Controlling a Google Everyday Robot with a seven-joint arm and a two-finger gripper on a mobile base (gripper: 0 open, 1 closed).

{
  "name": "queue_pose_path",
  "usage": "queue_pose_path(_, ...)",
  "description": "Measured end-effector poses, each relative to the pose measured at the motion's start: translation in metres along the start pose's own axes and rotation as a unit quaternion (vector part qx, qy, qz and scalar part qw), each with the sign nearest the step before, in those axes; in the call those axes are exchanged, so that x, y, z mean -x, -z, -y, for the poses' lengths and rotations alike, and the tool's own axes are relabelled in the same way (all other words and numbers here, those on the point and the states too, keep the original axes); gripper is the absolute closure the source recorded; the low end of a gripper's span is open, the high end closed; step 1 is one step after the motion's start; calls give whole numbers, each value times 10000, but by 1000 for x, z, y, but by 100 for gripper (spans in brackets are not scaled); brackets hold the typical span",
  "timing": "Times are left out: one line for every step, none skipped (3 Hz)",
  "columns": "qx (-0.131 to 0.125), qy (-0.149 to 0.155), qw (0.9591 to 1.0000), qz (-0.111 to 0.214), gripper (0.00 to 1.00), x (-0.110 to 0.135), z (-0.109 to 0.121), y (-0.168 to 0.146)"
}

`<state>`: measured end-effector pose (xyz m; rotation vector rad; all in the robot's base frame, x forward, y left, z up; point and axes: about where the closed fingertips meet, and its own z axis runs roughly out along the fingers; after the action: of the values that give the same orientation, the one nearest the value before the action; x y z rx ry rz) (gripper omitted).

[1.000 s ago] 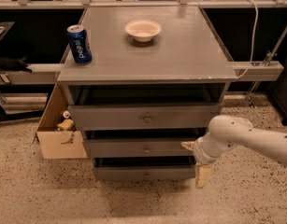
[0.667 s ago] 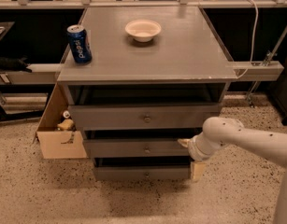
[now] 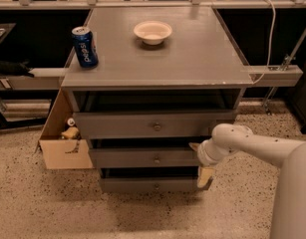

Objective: Open middle drawer

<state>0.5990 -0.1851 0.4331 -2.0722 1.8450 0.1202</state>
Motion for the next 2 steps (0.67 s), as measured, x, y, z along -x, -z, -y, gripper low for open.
queue_pose_path(-62,-225,9997,-18,0,-5,16,-18)
queue_pose_path(-42,-375,9993,-14,0,-7,27,-35)
